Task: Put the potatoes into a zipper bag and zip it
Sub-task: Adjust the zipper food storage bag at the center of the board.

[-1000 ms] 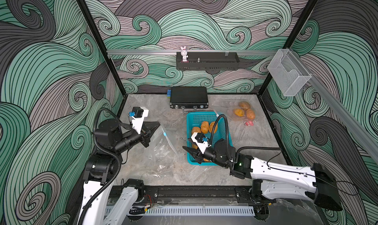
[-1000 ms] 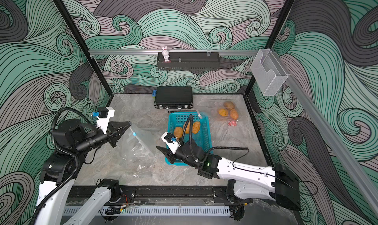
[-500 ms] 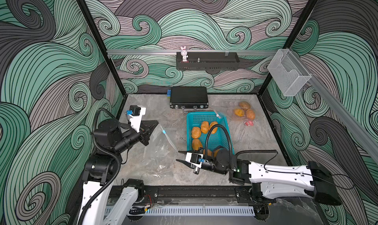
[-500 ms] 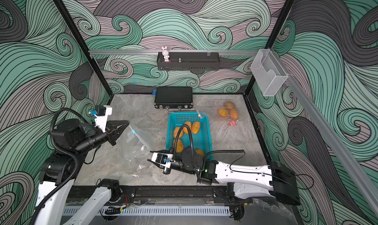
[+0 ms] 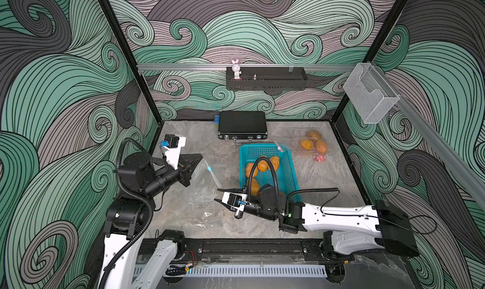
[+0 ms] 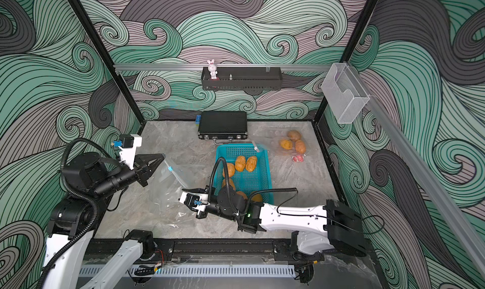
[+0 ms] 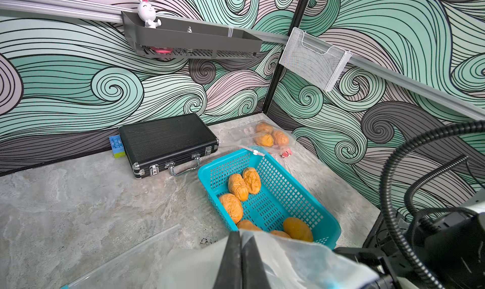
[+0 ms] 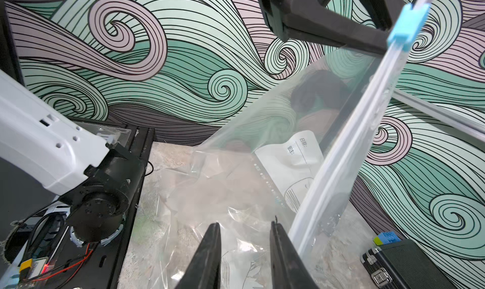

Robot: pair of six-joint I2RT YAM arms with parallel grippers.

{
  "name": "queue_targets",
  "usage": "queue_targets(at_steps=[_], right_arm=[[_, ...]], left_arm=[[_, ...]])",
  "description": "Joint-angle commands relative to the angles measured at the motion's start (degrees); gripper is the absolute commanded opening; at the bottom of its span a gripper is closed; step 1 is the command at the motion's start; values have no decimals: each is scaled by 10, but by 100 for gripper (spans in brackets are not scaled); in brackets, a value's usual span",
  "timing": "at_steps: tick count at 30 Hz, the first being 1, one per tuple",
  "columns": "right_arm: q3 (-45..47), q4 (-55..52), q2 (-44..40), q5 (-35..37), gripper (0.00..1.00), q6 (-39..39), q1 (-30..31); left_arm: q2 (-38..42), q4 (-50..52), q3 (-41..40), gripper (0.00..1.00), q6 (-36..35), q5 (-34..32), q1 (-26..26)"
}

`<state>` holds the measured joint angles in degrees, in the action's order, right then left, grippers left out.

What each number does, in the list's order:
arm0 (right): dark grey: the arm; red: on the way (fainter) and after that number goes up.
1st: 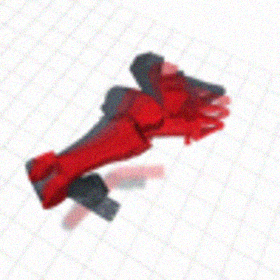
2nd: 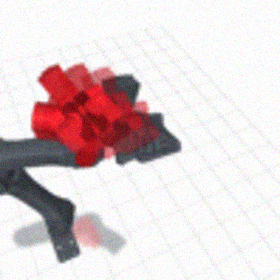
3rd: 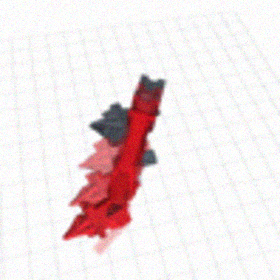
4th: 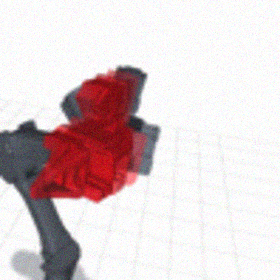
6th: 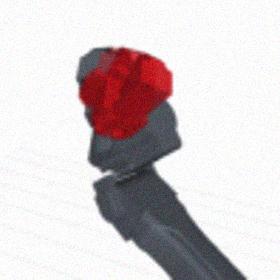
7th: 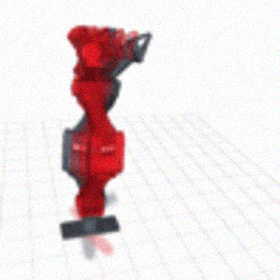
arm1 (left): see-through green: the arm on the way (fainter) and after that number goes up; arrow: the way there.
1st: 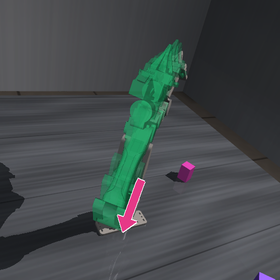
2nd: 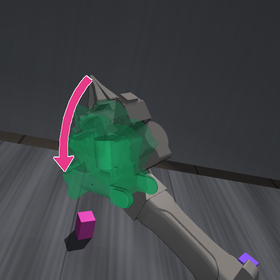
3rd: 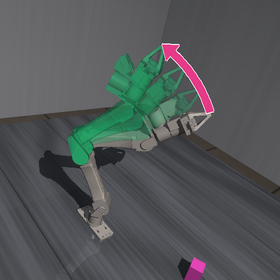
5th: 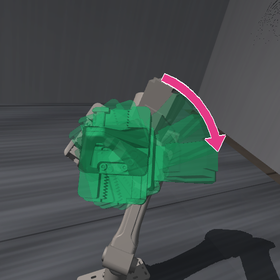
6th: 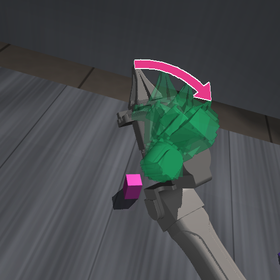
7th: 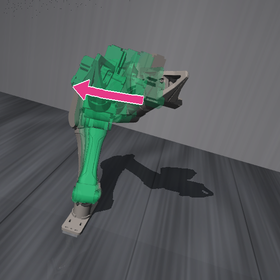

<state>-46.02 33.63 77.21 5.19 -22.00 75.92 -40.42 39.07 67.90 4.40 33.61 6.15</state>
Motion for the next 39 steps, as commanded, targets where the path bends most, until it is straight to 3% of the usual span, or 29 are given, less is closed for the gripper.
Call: queue_targets(at_steps=[1, 29, 39], right_arm=[[-17, 17, 3, 31, 29, -2, -2], [-6, 13, -18, 31, 28, -15, -10], [-7, 21, -6, 68, 30, -24, -14]], left_arm=[[-3, 6, 22, 0, 4, 1, 2], [-3, 8, 18, 0, 3, 10, 2], [-3, 10, 19, 0, 3, 18, 2]])
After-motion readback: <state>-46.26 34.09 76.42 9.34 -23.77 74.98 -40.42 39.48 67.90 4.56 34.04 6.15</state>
